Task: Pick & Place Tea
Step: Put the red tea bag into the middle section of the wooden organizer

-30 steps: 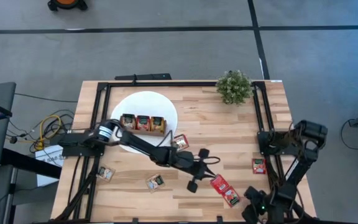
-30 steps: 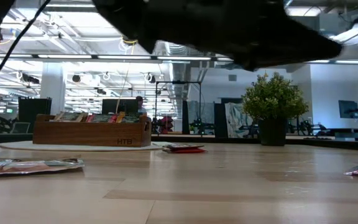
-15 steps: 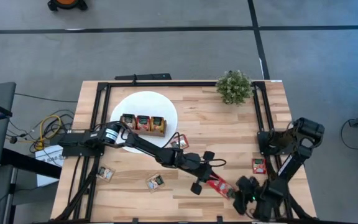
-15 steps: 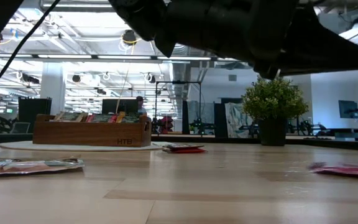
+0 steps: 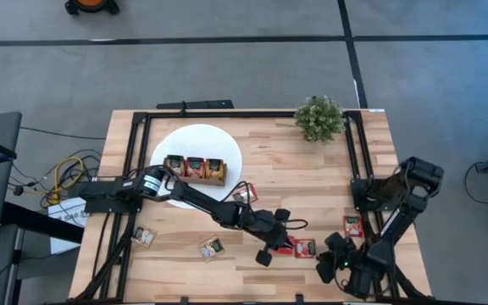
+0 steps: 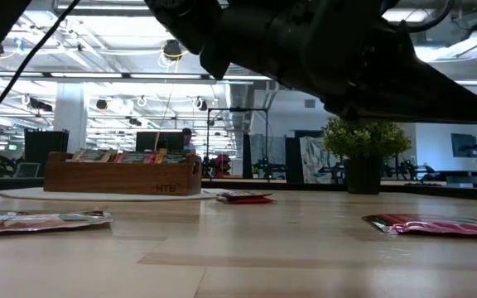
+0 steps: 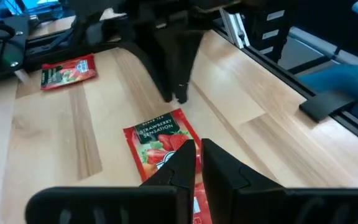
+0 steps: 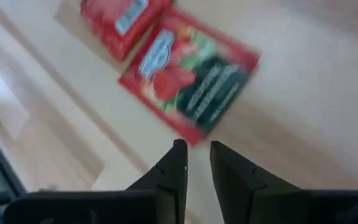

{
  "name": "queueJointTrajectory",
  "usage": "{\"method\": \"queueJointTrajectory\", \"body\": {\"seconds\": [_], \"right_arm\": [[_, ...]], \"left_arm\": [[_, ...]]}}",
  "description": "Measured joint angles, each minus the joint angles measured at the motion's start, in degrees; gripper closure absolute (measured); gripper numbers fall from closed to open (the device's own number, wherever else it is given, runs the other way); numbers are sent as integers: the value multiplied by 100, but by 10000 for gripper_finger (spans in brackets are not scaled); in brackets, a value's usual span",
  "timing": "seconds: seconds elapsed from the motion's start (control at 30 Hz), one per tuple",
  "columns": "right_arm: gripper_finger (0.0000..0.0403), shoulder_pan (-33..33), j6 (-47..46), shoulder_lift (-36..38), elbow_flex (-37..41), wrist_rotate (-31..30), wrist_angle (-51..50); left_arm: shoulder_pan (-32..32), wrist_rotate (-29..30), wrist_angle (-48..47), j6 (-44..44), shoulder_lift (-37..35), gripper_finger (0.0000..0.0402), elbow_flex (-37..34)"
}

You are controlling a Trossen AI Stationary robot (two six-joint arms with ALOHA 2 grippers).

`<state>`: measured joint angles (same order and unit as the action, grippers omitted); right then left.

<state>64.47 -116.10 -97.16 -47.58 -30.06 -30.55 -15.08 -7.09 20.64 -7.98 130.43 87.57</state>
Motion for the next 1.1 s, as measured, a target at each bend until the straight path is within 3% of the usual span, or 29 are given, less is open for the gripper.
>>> {"method": "queueJointTrajectory", "body": {"seconds": [0.27,0.53,0.67,0.77,0.97,1.1], "right_arm": [[334,-80,-82,-419,8,-179,412],[260,-290,59,-504,-12,-332,601],[249,-535,261,-512,-10,-416,536],[277,-666,604,-517,-4,-451,482],[386,-862,1427,-532,9,-470,321],[395,-883,1594,-543,-57,-497,-39]], "left_arm": [[90,135,144,211,304,383,-17],[122,286,355,243,389,383,-9],[126,286,405,274,389,383,-7],[120,345,392,250,389,383,-7],[68,1120,237,279,248,383,-7],[36,1898,69,189,201,374,0]]}}
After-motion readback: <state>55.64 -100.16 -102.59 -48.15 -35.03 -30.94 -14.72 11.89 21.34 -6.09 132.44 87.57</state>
